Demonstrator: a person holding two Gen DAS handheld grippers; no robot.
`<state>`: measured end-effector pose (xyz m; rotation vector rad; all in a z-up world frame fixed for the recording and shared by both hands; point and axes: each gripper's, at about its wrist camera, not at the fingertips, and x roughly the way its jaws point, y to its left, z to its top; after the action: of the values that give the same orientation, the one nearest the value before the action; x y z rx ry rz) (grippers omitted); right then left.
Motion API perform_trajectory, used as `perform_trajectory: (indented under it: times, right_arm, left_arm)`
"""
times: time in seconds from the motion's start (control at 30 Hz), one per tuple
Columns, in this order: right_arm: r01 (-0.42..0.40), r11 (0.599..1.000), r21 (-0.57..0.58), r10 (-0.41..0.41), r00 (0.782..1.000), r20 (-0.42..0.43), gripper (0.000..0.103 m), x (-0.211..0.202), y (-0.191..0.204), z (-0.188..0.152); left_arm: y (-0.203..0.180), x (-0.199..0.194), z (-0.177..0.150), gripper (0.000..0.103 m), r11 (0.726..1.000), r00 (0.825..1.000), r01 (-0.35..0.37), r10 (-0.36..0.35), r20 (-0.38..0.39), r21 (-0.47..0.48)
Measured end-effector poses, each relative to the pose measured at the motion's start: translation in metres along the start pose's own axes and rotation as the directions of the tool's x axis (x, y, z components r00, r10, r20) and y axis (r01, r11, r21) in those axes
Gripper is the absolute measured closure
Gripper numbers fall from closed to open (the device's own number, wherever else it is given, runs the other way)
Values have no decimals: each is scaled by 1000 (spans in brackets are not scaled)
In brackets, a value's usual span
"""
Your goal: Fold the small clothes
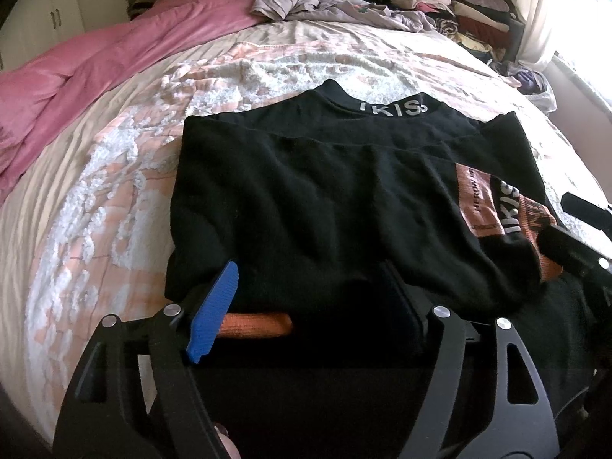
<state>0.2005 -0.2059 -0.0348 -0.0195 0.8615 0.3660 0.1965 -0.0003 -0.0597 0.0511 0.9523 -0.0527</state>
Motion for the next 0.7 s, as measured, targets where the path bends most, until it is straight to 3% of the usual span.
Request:
perform_trajectory:
  times: [0.33, 0.7]
  right_arm:
    - [-26, 998, 51, 24, 999, 37, 6, -19, -8, 2]
    - [-34, 995, 92, 28, 998, 61, 4, -40, -16, -8]
  left_arm:
    - [-4, -10, -2, 31, 1000, 1000, 1, -1, 4, -8]
    - [1, -30, -2, 12, 1000, 999, 15, -15, 34, -15]
